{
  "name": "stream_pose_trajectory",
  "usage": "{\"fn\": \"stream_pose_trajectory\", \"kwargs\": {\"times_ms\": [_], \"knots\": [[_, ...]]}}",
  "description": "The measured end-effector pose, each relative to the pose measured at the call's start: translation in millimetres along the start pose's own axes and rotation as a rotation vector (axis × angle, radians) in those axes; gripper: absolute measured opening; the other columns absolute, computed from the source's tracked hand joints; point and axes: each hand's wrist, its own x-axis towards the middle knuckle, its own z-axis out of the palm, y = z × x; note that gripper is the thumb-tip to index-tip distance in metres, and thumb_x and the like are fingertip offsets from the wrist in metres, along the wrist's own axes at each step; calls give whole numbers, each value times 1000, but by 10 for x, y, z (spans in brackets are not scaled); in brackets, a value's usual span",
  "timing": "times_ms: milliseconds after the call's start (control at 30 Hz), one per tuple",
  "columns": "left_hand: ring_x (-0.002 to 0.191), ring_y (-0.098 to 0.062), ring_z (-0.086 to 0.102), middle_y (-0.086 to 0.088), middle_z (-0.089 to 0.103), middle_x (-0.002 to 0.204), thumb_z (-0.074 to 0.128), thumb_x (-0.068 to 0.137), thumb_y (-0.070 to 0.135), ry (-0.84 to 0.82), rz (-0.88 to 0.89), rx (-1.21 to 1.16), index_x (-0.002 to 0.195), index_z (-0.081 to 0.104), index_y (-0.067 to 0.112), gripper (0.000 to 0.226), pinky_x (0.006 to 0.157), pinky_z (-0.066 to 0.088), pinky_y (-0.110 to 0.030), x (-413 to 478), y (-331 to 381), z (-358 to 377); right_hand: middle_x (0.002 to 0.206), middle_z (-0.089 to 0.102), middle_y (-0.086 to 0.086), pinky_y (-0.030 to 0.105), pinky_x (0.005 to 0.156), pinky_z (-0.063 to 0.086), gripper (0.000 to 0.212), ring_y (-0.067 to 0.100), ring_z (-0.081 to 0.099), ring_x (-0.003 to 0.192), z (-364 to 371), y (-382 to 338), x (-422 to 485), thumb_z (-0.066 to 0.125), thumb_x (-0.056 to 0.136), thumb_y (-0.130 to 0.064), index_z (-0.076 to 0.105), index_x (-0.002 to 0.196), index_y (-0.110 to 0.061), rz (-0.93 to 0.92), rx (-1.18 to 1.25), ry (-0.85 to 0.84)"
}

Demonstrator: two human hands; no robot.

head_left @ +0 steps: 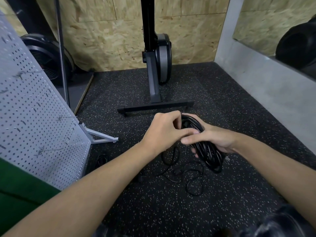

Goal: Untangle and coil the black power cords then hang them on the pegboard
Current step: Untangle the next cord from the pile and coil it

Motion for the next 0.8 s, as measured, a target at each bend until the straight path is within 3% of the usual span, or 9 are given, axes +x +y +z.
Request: {"fn": "stream_pose_trajectory", "kwargs": {"times_ms": [67,167,233,300,367,500,633,800], "knots": [[63,-11,59,3,63,64,88,76,52,1,13,-7,68,55,13,52,59,47,-28,-5,18,4,108,63,16,44,74,60,77,23,67,77,21,-22,-31,86,82,-7,42,138,-39,7,-35,9],[66,-2,54,11,62,74,80,91,37,-98,56,-7,83,60,16,29,63,42,-16,15,14,-4,89,64,16,43,70,58,52,22,66,68,45,-32,-18,70,90,8,49,120,-30,43,-42,97],[76,1,58,14,64,85,73,98,22,-166,66,-22,98,63,18,11,72,44,-15,45,-40,-20,86,65,17,44,69,57,44,23,66,65,16,0,23,64,93,10,49,117,-24,59,19,176],[88,-4,66,12,69,95,69,100,15,-207,49,-57,107,63,21,11,81,52,-25,56,-117,-24,87,69,17,45,68,58,40,24,67,65,-14,18,47,61,95,9,50,117,-22,61,90,214],[87,-3,69,9,73,97,71,99,15,-203,15,-79,107,68,19,9,84,58,-31,47,-165,-13,89,71,16,44,67,60,37,25,68,68,0,14,49,64,96,5,51,119,-21,56,120,205],[91,-2,70,10,76,96,76,95,15,-159,104,-58,103,80,18,10,88,56,-24,42,-98,16,93,68,18,40,61,59,35,26,67,69,18,22,54,68,96,-2,52,124,-15,86,163,161],[88,-6,66,6,70,92,82,90,12,-98,221,-54,95,79,16,8,82,50,-18,16,40,72,90,70,17,44,71,57,18,27,69,73,34,75,79,63,96,4,62,111,-5,141,121,89],[79,-8,57,3,63,92,80,89,11,-114,139,-46,99,58,17,24,71,46,-19,35,-15,3,88,71,18,45,66,59,14,26,67,67,3,26,94,56,101,0,58,115,-4,123,177,156]]}}
